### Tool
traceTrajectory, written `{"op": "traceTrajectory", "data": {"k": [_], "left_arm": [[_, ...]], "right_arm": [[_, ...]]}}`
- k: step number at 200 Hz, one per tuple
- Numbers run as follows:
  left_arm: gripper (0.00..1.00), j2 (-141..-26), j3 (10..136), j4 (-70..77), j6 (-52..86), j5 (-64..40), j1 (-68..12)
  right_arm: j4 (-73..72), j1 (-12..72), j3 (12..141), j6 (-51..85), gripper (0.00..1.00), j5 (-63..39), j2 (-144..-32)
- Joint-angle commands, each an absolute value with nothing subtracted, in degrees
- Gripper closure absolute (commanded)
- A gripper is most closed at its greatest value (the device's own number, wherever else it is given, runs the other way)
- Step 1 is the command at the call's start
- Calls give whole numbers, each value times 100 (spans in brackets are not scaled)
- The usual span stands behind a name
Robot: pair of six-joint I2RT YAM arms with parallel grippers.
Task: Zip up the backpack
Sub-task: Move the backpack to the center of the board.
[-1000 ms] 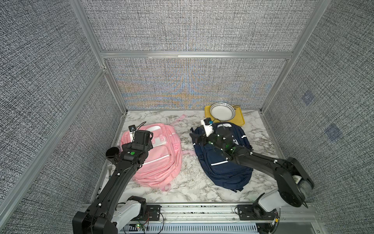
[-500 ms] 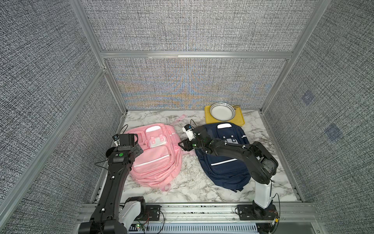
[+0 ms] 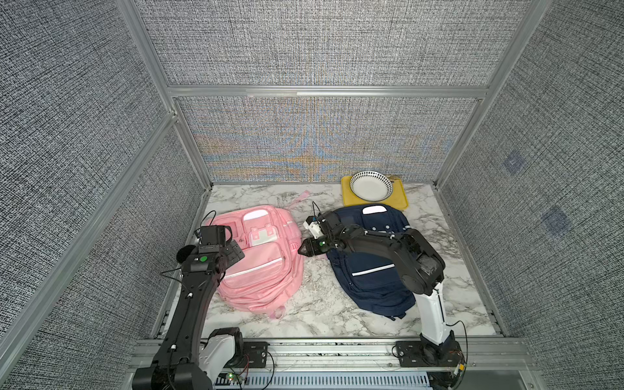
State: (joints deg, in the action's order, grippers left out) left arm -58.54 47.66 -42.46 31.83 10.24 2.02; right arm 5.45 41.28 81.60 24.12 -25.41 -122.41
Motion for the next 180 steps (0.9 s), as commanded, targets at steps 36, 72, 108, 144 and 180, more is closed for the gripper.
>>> {"op": "traceTrajectory", "data": {"k": [36,72,108,144,180], "left_arm": [[4,-5816,4634,-4035,3168,781,205],[4,-5752,4624,-4052,3153,774,211],[4,-5747,4655,-4102,3150,724,207],[4,-5755,4698,-4030,3018,325,206],[5,-5852,4712,-3960,3143,131,207]], "right_arm": [[1187,4245,9045,2544,47,-2623,-12840],[1319,4179,9115,2470,76,-2519,-12957],[1360,3924,8738,2231,99,-2301,-12752],[1442,3469,8372,1885,100,-2118,-12481],[1593,3137,8149,1447,100,-2018,-12261]]}}
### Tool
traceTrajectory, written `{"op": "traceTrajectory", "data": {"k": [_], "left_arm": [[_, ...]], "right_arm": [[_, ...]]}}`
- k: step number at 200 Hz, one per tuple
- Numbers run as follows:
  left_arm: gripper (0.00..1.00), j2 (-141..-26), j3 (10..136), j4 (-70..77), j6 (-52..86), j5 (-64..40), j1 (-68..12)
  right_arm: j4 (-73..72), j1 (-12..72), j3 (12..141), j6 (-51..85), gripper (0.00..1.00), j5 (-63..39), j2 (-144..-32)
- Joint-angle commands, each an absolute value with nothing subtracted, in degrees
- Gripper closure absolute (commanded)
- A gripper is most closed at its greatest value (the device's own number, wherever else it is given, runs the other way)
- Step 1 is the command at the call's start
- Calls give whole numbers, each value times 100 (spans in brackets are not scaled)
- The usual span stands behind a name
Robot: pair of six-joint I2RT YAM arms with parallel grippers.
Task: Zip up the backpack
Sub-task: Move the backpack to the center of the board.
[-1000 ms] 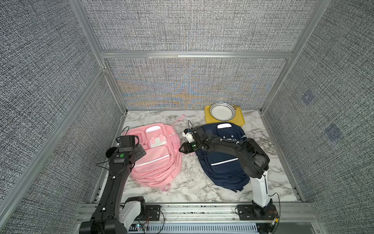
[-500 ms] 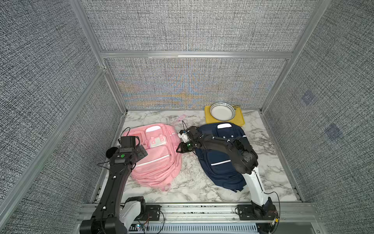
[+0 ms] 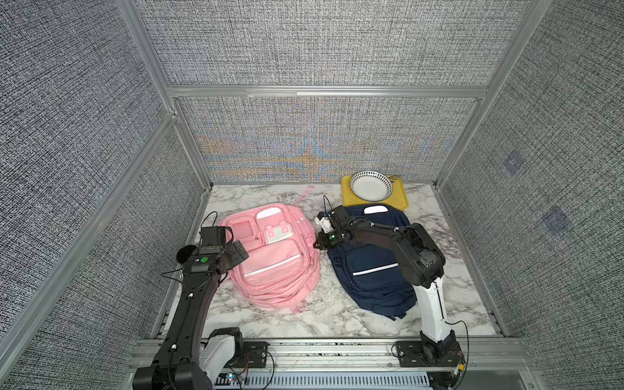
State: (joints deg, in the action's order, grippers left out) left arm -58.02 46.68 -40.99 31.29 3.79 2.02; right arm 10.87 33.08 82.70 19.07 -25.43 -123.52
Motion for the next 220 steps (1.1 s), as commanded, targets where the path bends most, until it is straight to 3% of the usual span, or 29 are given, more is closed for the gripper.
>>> {"op": "traceTrajectory", "data": {"k": [1,98,160,220], "left_arm": [[5,-5853,4716,-3962,3149,127,209],[6,-6292,4548,-3619,3577,296,204],[9,-7092,4802,-2844,3533,441,253],[17,-7939,4972,-2170,3445,74,418]], "right_arm": [[1601,3128,8144,1436,100,-2011,-12256],[1620,2637,7834,969,100,-2042,-11991],[1599,2713,7907,1053,66,-2089,-11601],[1506,3036,7744,1381,59,-1936,-11076]]}}
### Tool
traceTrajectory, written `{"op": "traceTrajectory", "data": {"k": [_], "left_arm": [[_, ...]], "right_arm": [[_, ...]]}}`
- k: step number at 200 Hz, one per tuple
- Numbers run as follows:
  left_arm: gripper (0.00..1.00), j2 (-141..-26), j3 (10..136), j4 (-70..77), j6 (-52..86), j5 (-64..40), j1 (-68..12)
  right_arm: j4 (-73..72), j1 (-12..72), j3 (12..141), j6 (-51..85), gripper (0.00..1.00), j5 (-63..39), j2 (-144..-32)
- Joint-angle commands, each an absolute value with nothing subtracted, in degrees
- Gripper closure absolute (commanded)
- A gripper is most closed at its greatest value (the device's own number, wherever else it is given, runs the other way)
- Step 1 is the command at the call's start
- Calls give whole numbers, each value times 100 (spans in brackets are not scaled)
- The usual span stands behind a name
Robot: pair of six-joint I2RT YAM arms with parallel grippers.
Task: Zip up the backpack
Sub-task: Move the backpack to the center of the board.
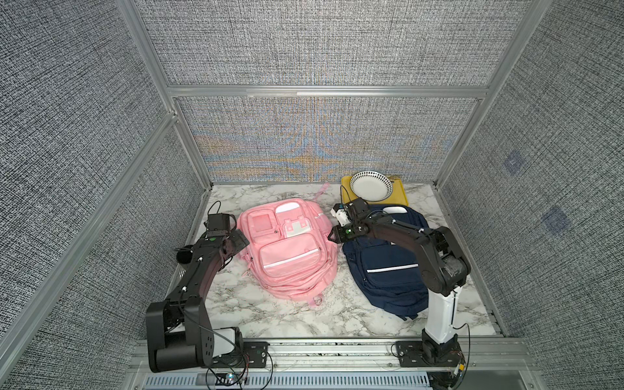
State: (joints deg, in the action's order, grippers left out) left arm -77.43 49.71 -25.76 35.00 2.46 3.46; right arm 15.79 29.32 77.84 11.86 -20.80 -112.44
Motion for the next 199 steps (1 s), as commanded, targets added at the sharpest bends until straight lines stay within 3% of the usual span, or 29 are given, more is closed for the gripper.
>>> {"op": "traceTrajectory", "data": {"k": [1,77,91,122,152,183,199], "left_arm": [[17,-7946,4969,-2153,3445,64,425],[28,-8653,4603,-902,3776,-457,554],[35,-8730,4555,-800,3832,-450,562],[64,-8821,4389,-466,3935,-532,571],[86,-8672,4263,-281,3999,-715,571],[98,-8252,4123,-305,4051,-974,571],[100,-7983,3980,-317,4148,-1124,564]], "right_arm": [[1505,3043,7744,1380,59,-1935,-11062],[653,3399,6617,2067,59,-2153,-10469],[540,3418,6404,2164,59,-2162,-10411],[351,3454,6166,2298,59,-2153,-10376],[174,3484,6134,2449,59,-2162,-10503],[9,3449,6203,2541,59,-2110,-10717],[-9,3345,6374,2498,59,-2109,-10895]]}}
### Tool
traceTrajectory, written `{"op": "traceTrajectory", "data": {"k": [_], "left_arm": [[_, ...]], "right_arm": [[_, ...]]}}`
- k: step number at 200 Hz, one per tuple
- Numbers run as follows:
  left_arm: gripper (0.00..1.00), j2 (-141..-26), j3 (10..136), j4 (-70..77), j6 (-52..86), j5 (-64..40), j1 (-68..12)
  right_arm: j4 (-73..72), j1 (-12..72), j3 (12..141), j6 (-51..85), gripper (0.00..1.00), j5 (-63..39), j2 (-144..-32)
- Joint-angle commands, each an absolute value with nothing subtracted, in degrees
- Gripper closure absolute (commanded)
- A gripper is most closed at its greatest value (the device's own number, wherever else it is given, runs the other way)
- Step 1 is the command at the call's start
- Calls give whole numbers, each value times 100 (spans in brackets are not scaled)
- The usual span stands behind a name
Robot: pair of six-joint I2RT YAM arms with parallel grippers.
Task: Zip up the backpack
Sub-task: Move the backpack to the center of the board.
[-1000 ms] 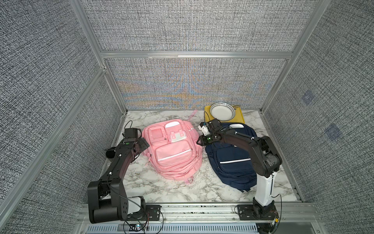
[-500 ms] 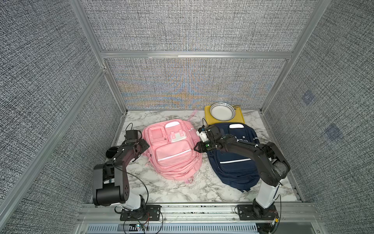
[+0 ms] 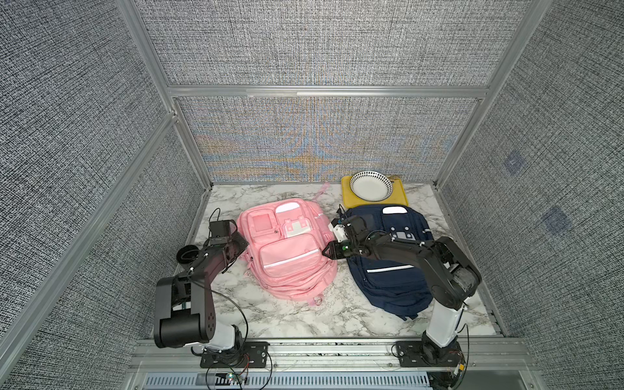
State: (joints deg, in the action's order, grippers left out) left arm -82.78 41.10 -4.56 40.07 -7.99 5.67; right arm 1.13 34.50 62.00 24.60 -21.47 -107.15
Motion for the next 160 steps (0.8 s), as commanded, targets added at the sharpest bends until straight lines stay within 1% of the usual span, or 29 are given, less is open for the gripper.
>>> {"op": "traceTrajectory", "data": {"k": [1,43,77,97,127,146,160], "left_arm": [[100,-7964,3968,-317,4157,-1133,563],[100,-7246,3507,-468,4518,-1362,480],[100,-6734,3384,-940,4740,-1210,294],[100,-6543,3375,-1191,4859,-1143,189],[100,-6536,3349,-1317,5008,-1058,2],[100,-6680,3404,-1310,5009,-1061,-12],[100,-6777,3468,-1313,4984,-1110,-35]], "right_arm": [[-9,3338,6386,2493,59,-2109,-10910],[104,2983,7212,2231,59,-2105,-11445],[343,2800,7971,1966,59,-2127,-11871],[437,2758,8262,1947,59,-2114,-11929],[444,2751,8138,2080,57,-1901,-11430],[470,2849,7733,2259,56,-1604,-10806],[554,3117,7376,2361,55,-1210,-10282]]}}
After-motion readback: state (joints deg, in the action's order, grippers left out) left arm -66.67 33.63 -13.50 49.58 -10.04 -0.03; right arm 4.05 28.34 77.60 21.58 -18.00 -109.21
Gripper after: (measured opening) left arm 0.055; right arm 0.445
